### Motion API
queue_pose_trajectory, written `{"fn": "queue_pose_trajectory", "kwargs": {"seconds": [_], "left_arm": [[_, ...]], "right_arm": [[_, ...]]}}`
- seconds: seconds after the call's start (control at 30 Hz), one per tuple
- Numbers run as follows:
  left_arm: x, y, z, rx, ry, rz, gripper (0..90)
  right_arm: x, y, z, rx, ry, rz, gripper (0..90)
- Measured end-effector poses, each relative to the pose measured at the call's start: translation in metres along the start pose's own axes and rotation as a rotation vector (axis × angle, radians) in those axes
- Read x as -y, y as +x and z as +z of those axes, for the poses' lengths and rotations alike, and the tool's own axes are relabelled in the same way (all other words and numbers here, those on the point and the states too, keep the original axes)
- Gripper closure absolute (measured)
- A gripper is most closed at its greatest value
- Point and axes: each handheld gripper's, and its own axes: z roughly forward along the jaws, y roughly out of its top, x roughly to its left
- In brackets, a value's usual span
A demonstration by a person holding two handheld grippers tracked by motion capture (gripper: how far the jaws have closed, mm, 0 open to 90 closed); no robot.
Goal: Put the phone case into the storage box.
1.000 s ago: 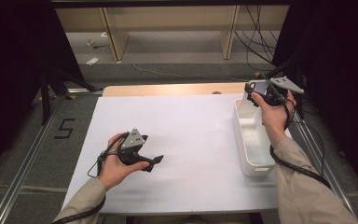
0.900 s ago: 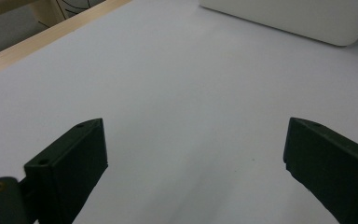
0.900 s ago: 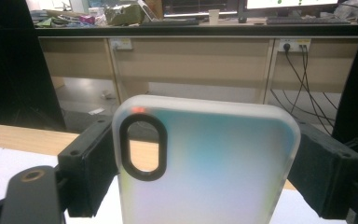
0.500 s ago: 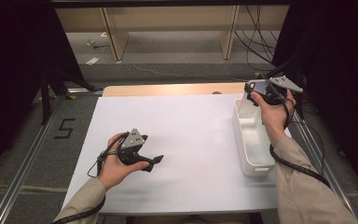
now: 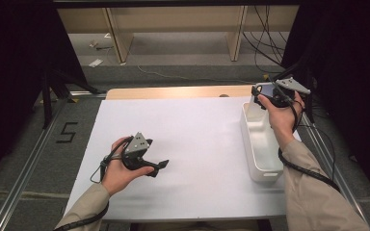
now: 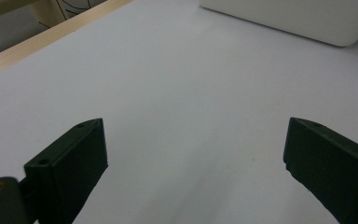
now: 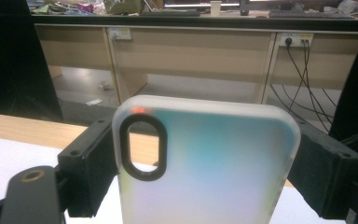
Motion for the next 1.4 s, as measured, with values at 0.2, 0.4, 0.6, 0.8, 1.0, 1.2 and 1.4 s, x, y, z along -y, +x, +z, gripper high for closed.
{"fn": "queue_pose_trajectory", "kwargs": {"seconds": [0.2, 0.4, 0.6, 0.8, 1.0, 1.2, 1.4], "left_arm": [[0.0, 0.0001, 0.0001, 0.0, -0.002, -0.001, 5.8], [0.0, 0.0001, 0.0001, -0.001, -0.006, -0.002, 5.8], [0.0001, 0.0, 0.0001, 0.0, -0.002, -0.001, 5.8], [0.0003, 0.0001, 0.0003, 0.001, -0.007, -0.003, 5.8], [0.0002, 0.0001, 0.0003, 0.001, -0.006, -0.002, 5.8], [0.0003, 0.0002, 0.0002, 0.001, -0.003, -0.001, 5.8], [0.0001, 0.0, 0.0003, 0.002, -0.003, -0.001, 5.8]], "right_arm": [[0.0006, -0.0004, 0.0016, -0.001, 0.011, -0.003, 17.7], [0.0011, -0.0008, 0.0029, 0.0, 0.015, -0.007, 17.7], [0.0017, -0.0012, 0.0042, 0.003, 0.022, -0.008, 17.7], [0.0023, -0.0014, 0.0056, 0.006, 0.025, -0.011, 17.7], [0.0027, -0.0026, 0.0067, 0.01, 0.029, -0.011, 17.7], [0.003, -0.0035, 0.0077, 0.009, 0.03, -0.011, 17.7], [0.0036, -0.004, 0.0092, 0.012, 0.035, -0.012, 17.7]]}}
